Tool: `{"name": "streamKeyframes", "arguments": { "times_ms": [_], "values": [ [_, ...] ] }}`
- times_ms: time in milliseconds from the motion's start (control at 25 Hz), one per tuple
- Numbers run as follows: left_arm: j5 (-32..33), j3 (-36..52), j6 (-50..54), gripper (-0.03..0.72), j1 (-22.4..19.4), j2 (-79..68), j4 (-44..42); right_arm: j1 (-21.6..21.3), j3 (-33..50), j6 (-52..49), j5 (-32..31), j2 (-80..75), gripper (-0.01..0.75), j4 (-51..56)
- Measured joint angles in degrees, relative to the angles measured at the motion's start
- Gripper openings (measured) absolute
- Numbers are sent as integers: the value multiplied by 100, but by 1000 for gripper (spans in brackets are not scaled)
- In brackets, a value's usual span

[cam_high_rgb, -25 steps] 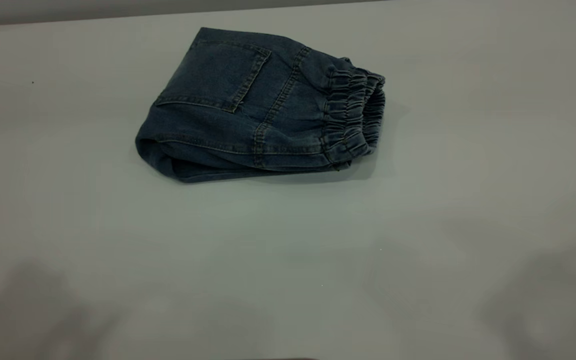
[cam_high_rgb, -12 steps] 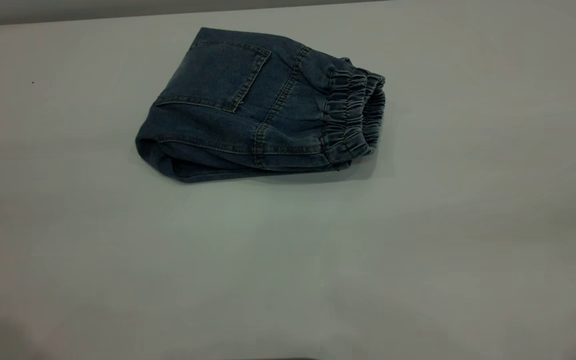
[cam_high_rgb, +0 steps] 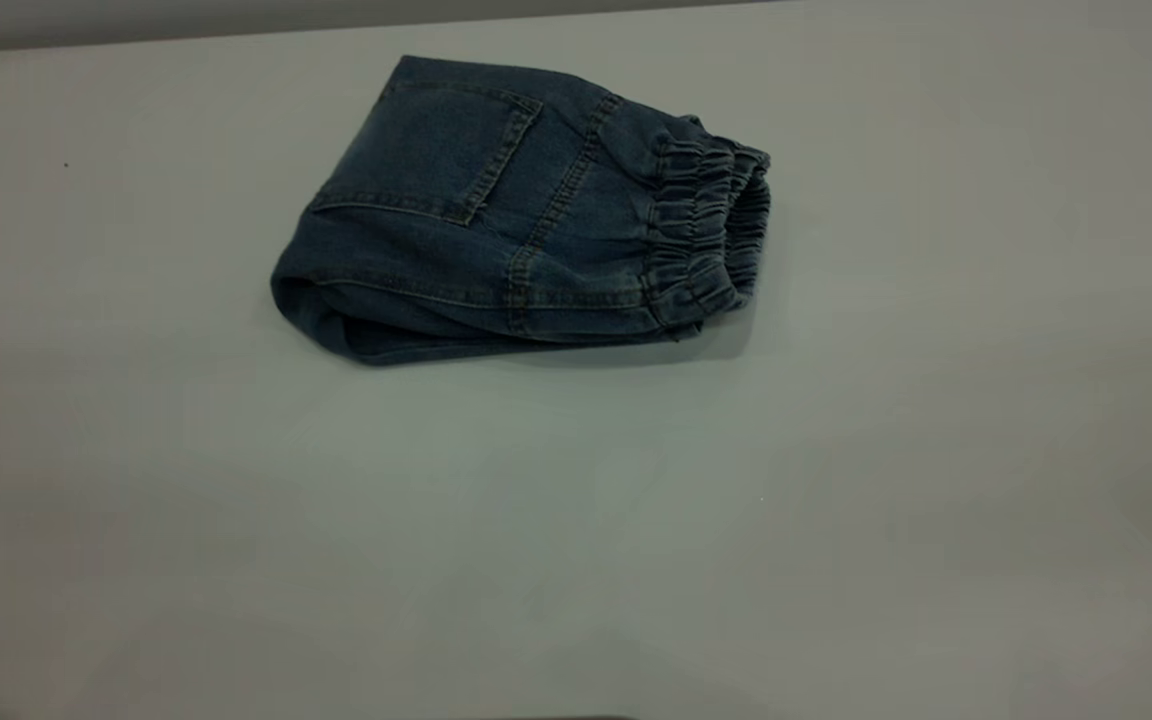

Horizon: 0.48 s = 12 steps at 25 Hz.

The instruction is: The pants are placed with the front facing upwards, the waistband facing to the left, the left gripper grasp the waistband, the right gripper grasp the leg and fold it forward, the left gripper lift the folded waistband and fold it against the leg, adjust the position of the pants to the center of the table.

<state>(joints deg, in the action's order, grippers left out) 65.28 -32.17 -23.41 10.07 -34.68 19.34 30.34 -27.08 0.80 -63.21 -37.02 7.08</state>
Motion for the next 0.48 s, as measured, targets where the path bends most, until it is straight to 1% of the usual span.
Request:
{"name": "streamKeyframes", "arguments": {
  "times_ms": [120, 480],
  "values": [
    [-149, 201, 5, 571, 0, 148, -38, 0, 19, 0, 0, 303, 461, 0],
    [-62, 309, 5, 571, 0, 614, -56, 0, 31, -5, -34, 1715, 461, 6]
  ]
}}
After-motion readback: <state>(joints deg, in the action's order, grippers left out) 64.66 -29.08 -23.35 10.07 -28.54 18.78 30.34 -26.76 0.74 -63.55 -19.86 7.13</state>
